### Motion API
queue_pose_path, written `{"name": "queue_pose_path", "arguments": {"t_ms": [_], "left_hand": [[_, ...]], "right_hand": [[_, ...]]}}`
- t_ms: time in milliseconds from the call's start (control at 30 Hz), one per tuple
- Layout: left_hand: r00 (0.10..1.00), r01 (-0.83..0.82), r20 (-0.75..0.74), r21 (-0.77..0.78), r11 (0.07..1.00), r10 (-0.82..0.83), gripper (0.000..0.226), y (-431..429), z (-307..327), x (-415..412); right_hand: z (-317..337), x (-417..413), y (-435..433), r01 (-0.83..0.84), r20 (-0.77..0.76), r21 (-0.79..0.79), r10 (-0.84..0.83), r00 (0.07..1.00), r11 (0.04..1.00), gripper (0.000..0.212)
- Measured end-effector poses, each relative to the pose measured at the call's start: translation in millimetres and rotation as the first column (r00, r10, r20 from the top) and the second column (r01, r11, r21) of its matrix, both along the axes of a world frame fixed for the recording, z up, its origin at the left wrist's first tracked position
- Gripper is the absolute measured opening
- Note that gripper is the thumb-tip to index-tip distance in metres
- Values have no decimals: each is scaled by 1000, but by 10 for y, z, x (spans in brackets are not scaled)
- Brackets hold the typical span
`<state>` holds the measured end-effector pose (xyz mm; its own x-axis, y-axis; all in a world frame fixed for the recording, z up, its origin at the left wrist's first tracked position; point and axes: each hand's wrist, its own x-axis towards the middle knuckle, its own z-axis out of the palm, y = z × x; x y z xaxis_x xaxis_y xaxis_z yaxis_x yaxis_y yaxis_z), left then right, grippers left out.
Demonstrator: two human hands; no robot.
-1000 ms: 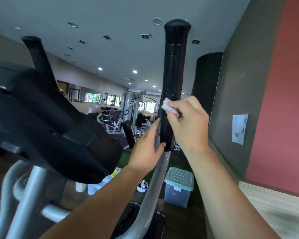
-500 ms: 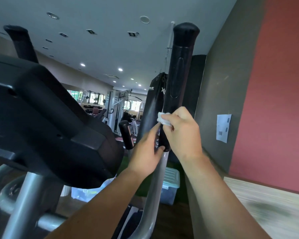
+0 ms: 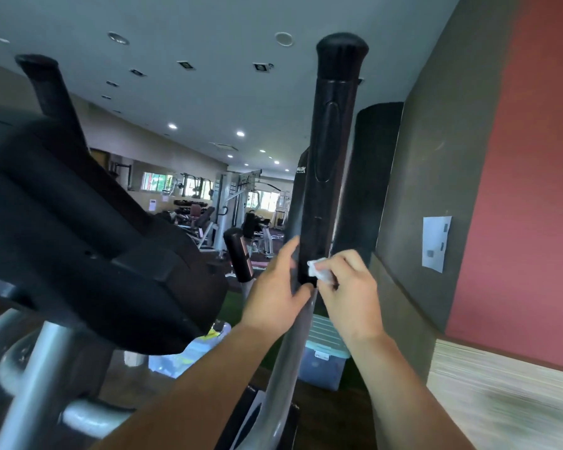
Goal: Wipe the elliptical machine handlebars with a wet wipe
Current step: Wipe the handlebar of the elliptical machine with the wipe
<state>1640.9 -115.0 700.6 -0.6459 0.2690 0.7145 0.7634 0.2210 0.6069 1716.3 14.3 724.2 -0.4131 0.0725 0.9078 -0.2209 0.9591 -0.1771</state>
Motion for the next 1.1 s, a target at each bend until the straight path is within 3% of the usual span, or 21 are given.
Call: {"name": "queue_pose_path", "arguments": {"t_ms": [100,267,333,433,500,633,700,833,1000,1100], "left_hand": [[999,-48,8,-22,999,48,88,30,7,13],[993,-115,12,-10,993,115,80,135,-61,57],[989,-144,10,-19,989,145,73,169,-78,90],[984,-174,20,-64,983,176,84,164,-115,172],[978,-204,31,-93,975,208,87,162,-158,213],[968,-246,34,-104,964,251,55,164,-184,291],[963,-262,35,-118,958,268,60,145,-179,337],[948,-311,-4,-222,924,319,72,69,-229,472],[944,-325,-63,-356,876,325,36,93,-318,620],[948,-317,-121,-447,836,294,40,200,-259,747]], "right_hand": [[-155,-24,133,-28,42,-47,30,999,998,19],[273,-12,-53,-216,-208,79,228,951,973,7],[158,-124,14,-224,-167,72,233,958,972,5],[-235,-230,194,-199,-25,16,199,980,980,9],[-302,-212,224,-236,-15,-5,236,972,972,3],[-59,-219,91,-254,-62,50,257,964,966,3],[-98,-278,118,-222,-22,32,223,975,975,7],[-424,-261,340,-198,75,-86,205,976,976,11],[-380,59,628,-138,126,-336,189,974,932,14],[-230,294,761,-114,114,-431,180,977,895,6]]}}
